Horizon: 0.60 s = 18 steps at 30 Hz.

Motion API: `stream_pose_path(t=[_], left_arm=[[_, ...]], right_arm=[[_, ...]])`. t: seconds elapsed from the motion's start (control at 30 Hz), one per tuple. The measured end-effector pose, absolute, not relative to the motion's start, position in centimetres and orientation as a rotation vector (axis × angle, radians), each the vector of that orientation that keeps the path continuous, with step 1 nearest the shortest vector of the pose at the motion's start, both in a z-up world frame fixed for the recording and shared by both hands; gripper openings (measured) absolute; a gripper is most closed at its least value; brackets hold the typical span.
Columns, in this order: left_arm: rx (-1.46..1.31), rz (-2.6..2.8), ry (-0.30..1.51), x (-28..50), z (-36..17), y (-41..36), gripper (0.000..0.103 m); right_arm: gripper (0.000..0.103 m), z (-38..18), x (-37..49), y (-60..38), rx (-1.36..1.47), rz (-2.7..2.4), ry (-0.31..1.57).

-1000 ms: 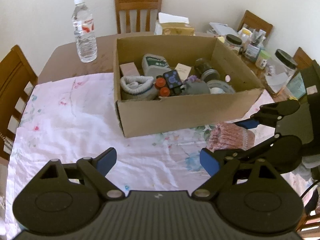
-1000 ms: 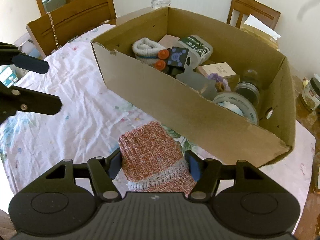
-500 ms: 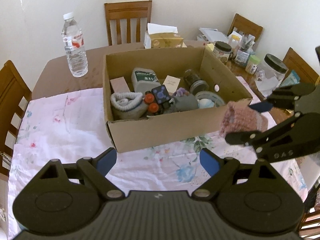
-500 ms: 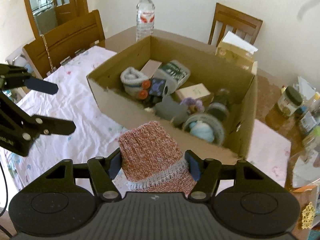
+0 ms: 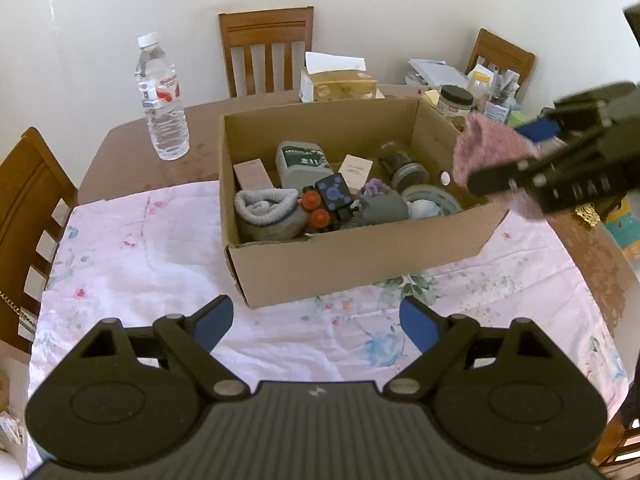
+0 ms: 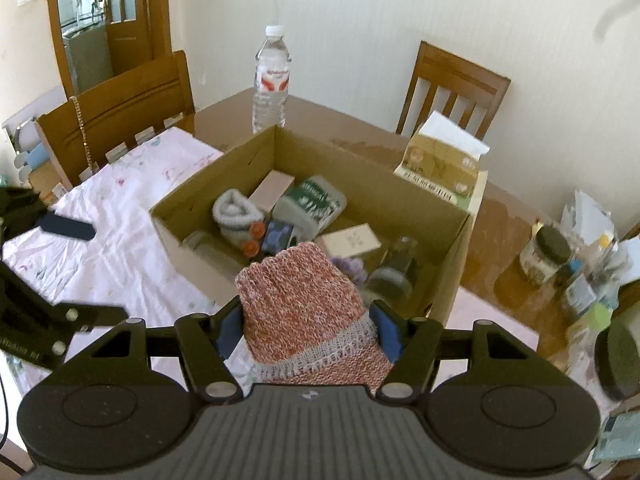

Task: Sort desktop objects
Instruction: 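Lift the pink sock with the right tool into the box and release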

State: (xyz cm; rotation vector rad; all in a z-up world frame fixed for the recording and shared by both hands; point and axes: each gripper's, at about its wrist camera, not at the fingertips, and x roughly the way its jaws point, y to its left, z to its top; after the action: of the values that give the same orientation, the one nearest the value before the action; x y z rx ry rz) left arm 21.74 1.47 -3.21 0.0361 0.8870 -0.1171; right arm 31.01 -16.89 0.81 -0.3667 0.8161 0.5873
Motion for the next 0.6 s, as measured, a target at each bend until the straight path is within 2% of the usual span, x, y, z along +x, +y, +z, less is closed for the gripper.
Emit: stream_pose_path(t=[0.6], left_arm=[[0.046, -0.040, 0.896, 19.4, -3.4, 2.7, 0.090]], right_arm=[[0.071, 0.3, 40.6, -15.3, -0.320, 0.532, 0.816]])
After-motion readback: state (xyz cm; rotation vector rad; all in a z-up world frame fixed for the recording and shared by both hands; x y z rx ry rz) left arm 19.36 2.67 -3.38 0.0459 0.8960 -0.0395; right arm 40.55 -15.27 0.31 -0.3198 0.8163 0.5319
